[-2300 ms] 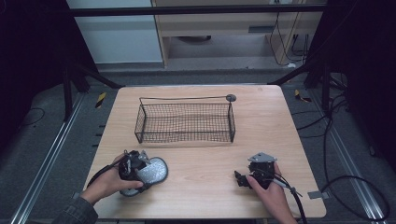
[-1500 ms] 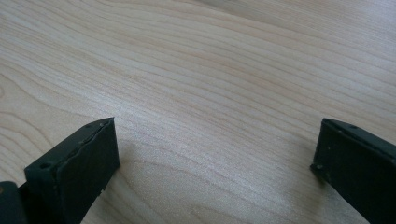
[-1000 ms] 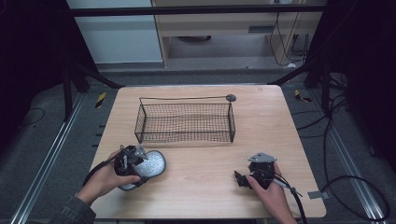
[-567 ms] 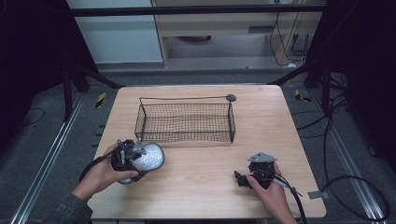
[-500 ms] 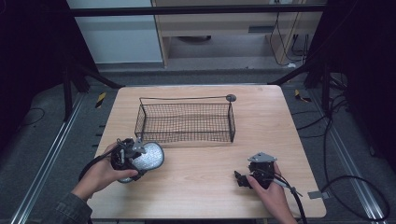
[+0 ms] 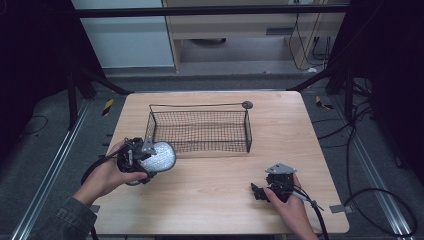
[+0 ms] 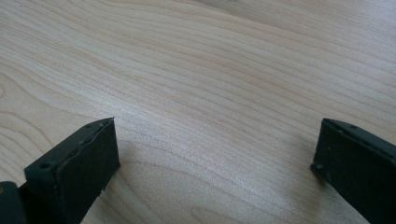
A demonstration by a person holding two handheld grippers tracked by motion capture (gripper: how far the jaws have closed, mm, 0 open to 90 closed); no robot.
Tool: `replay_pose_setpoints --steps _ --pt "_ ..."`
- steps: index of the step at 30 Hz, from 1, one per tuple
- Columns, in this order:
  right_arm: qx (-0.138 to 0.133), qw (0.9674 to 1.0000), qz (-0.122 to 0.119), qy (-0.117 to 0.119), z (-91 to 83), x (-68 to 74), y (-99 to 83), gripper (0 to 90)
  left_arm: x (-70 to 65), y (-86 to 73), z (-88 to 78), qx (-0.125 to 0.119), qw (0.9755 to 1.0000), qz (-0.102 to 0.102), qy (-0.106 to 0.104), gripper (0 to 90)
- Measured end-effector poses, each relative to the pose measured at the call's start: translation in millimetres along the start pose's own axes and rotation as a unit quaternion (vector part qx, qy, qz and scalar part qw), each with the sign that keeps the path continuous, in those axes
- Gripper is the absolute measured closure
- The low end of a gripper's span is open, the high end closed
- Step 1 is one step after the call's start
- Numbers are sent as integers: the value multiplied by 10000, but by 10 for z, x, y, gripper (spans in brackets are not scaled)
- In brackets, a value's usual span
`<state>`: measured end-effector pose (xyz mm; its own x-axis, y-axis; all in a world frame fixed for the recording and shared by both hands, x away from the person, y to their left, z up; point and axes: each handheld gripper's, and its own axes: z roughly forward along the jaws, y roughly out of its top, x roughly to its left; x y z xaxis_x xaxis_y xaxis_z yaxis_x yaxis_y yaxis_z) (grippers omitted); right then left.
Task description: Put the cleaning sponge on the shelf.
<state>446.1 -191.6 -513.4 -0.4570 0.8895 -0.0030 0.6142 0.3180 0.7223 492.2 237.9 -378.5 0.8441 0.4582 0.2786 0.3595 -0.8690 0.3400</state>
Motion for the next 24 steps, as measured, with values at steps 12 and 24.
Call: replay_pose_setpoints --steps 12,24 --pt "1 10000 4 -1 0 1 0 4 131 294 -130 -68 9991 263 319 115" --pt "-2 10000 -1 13 2 0 1 4 377 666 -149 -166 9974 433 551 115"
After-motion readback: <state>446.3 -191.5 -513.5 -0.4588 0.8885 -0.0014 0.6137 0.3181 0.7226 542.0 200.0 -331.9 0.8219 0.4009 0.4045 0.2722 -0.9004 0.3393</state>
